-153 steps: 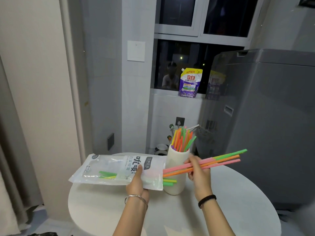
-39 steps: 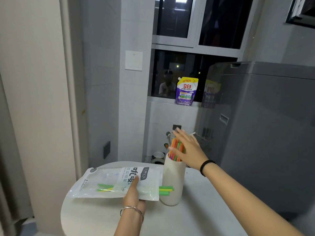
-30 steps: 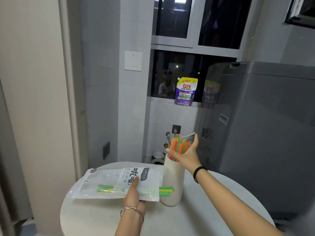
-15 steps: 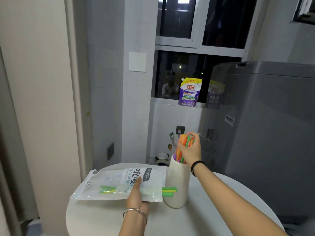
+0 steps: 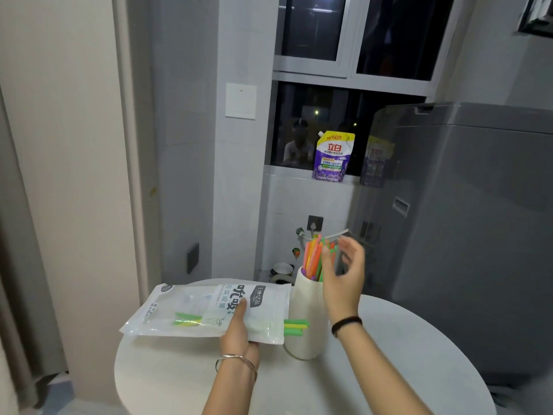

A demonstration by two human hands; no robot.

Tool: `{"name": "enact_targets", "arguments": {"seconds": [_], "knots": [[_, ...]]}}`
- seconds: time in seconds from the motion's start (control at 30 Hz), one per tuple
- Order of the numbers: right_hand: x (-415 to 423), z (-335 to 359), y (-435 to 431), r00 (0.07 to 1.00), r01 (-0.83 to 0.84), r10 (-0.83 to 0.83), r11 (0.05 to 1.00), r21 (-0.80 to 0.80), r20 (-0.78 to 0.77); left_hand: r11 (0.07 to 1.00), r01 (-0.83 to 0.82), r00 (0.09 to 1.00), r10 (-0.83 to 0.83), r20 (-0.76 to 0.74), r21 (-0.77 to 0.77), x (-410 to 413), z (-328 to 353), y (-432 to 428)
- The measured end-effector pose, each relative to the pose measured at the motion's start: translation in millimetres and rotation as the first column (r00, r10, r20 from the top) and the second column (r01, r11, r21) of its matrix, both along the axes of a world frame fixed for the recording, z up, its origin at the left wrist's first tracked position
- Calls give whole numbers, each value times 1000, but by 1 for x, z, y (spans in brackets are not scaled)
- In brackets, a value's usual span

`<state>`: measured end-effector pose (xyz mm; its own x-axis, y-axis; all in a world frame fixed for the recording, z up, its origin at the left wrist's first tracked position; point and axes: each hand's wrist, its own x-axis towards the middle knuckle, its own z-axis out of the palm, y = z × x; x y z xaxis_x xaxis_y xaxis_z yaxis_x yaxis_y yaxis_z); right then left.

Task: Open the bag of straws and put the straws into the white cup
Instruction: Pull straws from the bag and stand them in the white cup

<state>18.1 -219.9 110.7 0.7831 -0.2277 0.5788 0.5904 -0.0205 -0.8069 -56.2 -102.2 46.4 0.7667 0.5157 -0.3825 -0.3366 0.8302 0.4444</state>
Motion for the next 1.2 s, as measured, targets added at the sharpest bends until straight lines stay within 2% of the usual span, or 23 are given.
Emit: {"name": "enact_targets", "arguments": {"seconds": [0.07, 0.1, 0.17, 0.2, 0.27, 0.33, 0.37, 0.43, 0.5, 0.63, 0.83, 0.9, 0.97, 1.07, 1.2], "knots": [[-24, -16, 6, 999, 36, -39, 994, 102, 23, 1000, -8, 1000, 8, -5, 19, -1, 1, 0], [-35, -27, 10, 999, 37, -32, 989, 140, -33, 999, -18, 1000, 19, -14, 31, -1, 1, 0], [-49, -49, 18, 963, 18, 53, 965, 262, -264, 996, -52, 997, 55, -46, 72, -1, 0, 0], [-53, -58, 21, 907, 11, 132, 942, 336, -401, 992, -72, 995, 79, -67, 103, -2, -1, 0], [-57, -72, 26, 707, -10, 388, 841, 541, -591, 972, -119, 983, 145, -116, 202, -2, -1, -1], [-62, -80, 30, 482, 4, 671, 641, 768, -563, 916, -143, 966, 211, -149, 374, -3, 3, -1], [-64, -84, 32, 412, 29, 751, 555, 831, -516, 874, -147, 963, 234, -137, 463, -3, 6, 0], [-68, -91, 37, 359, 72, 822, 447, 892, -441, 771, -128, 966, 240, -99, 623, -4, 13, 0], [-71, -93, 41, 345, 95, 845, 402, 911, -408, 669, -110, 975, 218, -52, 735, -5, 17, -2], [-70, -93, 44, 364, 101, 802, 471, 876, -473, 524, -105, 983, 183, 8, 845, -9, 25, -4], [-69, -97, 43, 335, 41, 786, 538, 842, -519, 480, -136, 985, 159, 67, 867, -10, 29, 4], [-71, -98, 44, 340, 21, 736, 616, 788, -585, 468, -147, 983, 164, 78, 871, -11, 31, 9], [-74, -98, 44, 362, -36, 651, 724, 688, -667, 487, -163, 981, 175, 87, 858, -11, 32, 17], [-74, -91, 41, 468, -167, 585, 794, 584, -662, 567, -176, 974, 217, 60, 805, -13, 30, 28], [-61, -74, 25, 670, -165, 483, 837, 521, -564, 827, -168, 980, 201, -2, 536, -14, 23, 35]]}}
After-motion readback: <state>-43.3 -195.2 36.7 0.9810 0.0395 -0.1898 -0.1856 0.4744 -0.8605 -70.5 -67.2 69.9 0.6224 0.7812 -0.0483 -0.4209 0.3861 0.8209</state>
